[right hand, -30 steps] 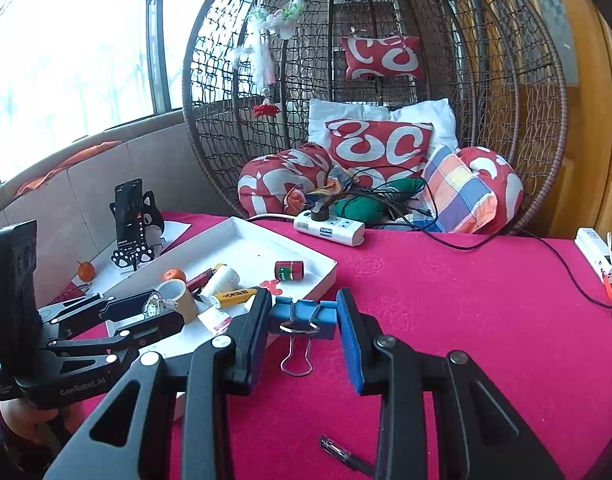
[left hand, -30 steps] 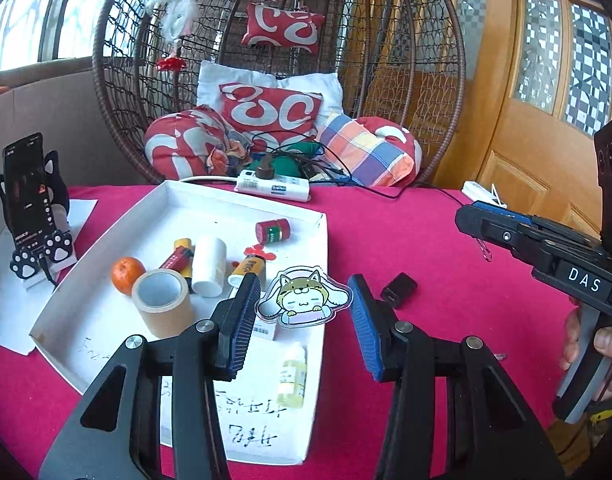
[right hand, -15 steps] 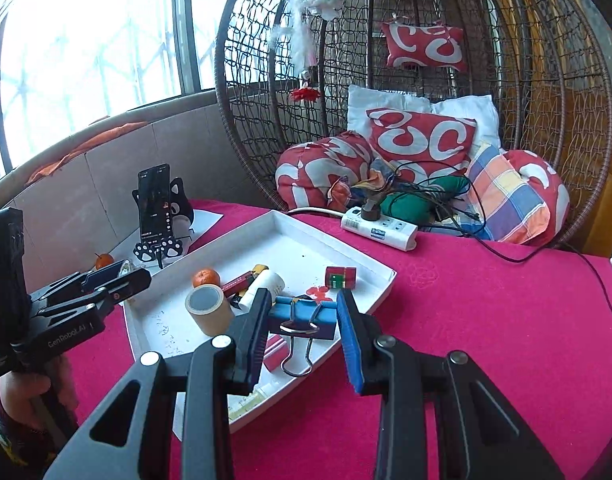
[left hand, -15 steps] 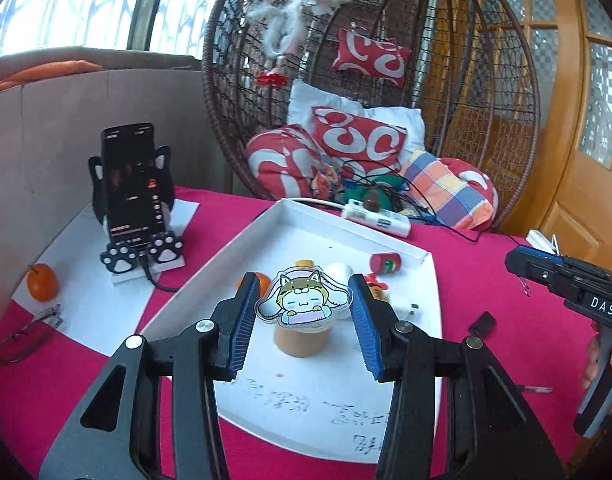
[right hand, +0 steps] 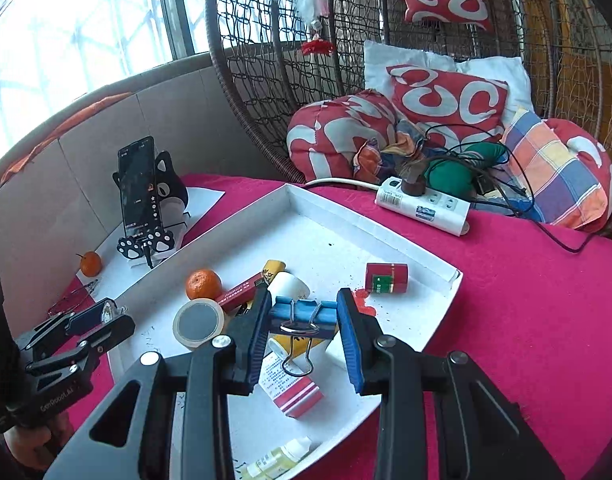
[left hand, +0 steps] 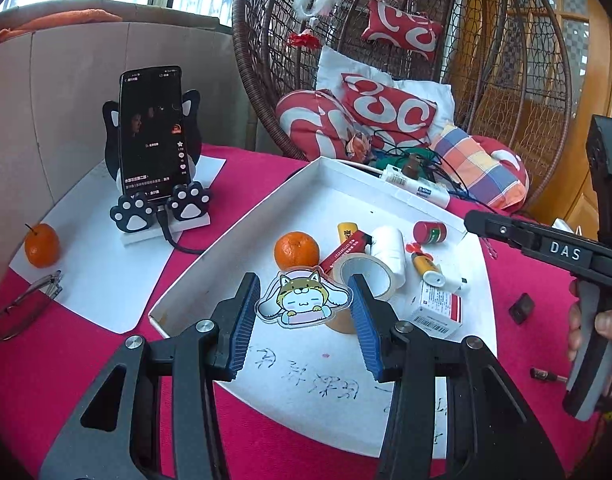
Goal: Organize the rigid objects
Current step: 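Carry the cat sticker and blue binder clip over the white tray with both grippers, then lower the sticker and binder clip into the tray and open both grippers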
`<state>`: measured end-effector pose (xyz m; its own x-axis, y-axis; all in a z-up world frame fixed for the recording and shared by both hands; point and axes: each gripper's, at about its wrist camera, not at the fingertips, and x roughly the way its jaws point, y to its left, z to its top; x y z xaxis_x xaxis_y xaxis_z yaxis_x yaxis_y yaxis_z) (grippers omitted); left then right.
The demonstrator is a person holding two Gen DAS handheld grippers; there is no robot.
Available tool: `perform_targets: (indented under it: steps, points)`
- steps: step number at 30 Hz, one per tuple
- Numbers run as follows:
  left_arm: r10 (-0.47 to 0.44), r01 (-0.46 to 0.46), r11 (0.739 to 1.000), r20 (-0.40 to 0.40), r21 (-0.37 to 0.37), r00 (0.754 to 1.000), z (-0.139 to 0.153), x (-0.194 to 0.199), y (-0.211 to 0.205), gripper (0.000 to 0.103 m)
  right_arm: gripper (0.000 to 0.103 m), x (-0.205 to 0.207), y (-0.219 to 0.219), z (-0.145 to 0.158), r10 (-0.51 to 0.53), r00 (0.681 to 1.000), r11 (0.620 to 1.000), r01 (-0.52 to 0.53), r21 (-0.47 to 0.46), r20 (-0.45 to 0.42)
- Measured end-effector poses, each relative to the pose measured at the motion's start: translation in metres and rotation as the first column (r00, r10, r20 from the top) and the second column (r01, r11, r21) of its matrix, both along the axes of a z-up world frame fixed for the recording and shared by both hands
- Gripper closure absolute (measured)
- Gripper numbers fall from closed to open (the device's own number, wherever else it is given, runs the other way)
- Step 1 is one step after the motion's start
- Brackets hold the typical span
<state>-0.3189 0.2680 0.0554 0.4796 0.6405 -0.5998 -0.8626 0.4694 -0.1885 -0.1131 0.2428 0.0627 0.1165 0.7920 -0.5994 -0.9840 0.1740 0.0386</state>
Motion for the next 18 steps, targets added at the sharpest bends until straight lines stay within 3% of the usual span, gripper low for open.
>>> perform_targets:
  steps: [8, 10, 11, 12, 13, 14, 15, 16, 18]
  points:
    - [-0.015, 0.015, 1.0, -0.017, -0.019, 1.0, -0.006, 0.012, 0.007, 0.058, 0.069, -0.002, 0.024, -0.012, -0.006, 1.0, 1.0, 0.006, -0.017, -0.011]
    - [-0.013, 0.013, 1.0, -0.021, -0.022, 1.0, -0.006, 0.014, 0.007, 0.054, 0.069, -0.005, 0.027, -0.014, 0.001, 1.0, 1.0, -0.001, -0.019, -0.01]
    - [-0.01, 0.01, 1.0, -0.021, -0.022, 1.0, -0.006, 0.015, 0.007, 0.044, 0.067, -0.007, 0.026, -0.014, 0.001, 1.0, 1.0, -0.001, -0.015, -0.005]
    - [-0.001, 0.001, 1.0, -0.018, -0.021, 1.0, -0.005, 0.014, 0.007, 0.025, 0.059, -0.009, 0.025, -0.014, 0.0, 1.0, 1.0, 0.0, -0.01, 0.005]
    - [0.006, -0.007, 1.0, -0.014, -0.018, 1.0, -0.005, 0.013, 0.007, 0.018, 0.049, -0.011, 0.023, -0.014, 0.0, 1.0, 1.0, 0.0, -0.005, 0.016]
    - [0.014, -0.014, 1.0, -0.011, -0.016, 1.0, -0.004, 0.013, 0.006, 0.014, 0.023, -0.012, 0.021, -0.013, 0.007, 1.0, 1.0, -0.007, 0.002, 0.023]
    - [0.021, -0.021, 1.0, -0.011, -0.014, 1.0, -0.004, 0.012, 0.006, 0.012, 0.005, -0.014, 0.018, -0.011, 0.01, 1.0, 1.0, -0.011, 0.016, 0.028]
    - [0.03, -0.03, 0.999, -0.013, -0.013, 0.999, -0.003, 0.012, 0.005, 0.011, 0.0, -0.015, 0.014, -0.01, 0.011, 0.999, 0.999, -0.013, 0.032, 0.036]
    - [0.05, -0.05, 0.999, -0.021, -0.006, 0.999, -0.002, 0.011, 0.005, 0.008, 0.0, -0.019, 0.006, -0.007, 0.016, 0.998, 0.998, -0.019, 0.052, 0.055]
